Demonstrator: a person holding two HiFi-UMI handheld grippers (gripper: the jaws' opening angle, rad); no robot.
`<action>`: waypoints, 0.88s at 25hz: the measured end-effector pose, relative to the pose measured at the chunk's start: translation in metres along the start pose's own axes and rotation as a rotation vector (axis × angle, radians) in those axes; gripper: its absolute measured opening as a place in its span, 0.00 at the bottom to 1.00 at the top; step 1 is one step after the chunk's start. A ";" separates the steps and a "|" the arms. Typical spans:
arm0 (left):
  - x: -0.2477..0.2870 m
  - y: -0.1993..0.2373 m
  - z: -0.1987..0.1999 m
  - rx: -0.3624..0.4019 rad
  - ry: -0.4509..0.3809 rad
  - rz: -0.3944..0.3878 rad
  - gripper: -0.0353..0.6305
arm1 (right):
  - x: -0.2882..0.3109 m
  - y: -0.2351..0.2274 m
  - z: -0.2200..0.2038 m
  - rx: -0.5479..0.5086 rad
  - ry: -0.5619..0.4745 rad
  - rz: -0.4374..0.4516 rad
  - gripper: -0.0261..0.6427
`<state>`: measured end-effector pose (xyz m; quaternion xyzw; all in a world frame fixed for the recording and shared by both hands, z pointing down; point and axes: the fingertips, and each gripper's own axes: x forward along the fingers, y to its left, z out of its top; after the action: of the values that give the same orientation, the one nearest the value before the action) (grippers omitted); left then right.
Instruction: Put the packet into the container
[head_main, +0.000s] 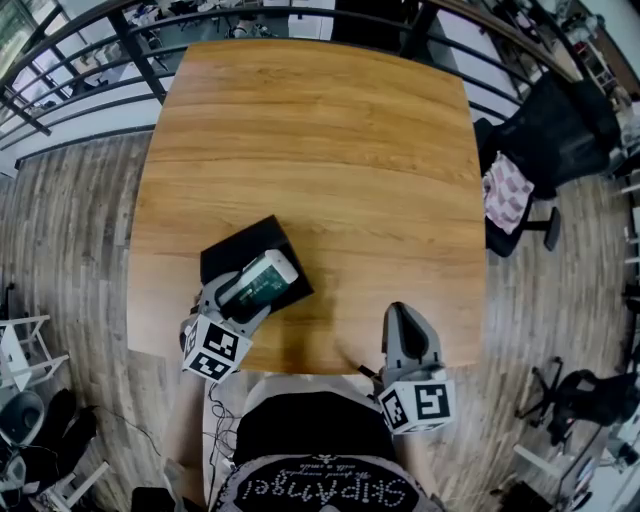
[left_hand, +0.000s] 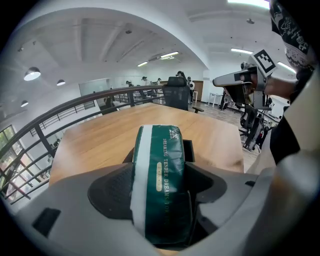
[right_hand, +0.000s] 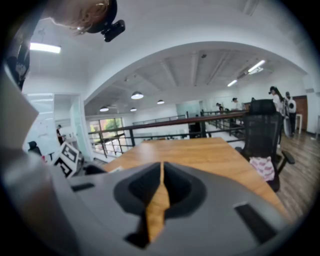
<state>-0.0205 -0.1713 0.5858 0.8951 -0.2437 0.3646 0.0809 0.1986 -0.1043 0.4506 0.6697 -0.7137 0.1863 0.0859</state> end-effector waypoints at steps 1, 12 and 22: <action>0.002 0.000 -0.002 -0.003 0.014 -0.009 0.57 | 0.000 0.000 0.000 0.001 0.000 0.000 0.10; 0.028 -0.004 -0.016 0.000 0.172 -0.071 0.57 | 0.001 -0.005 0.000 0.004 0.005 -0.009 0.10; 0.050 -0.006 -0.017 0.018 0.288 -0.073 0.57 | 0.008 -0.008 -0.001 0.006 0.006 -0.011 0.10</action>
<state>0.0028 -0.1790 0.6333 0.8424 -0.1937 0.4882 0.1202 0.2055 -0.1114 0.4555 0.6733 -0.7093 0.1899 0.0871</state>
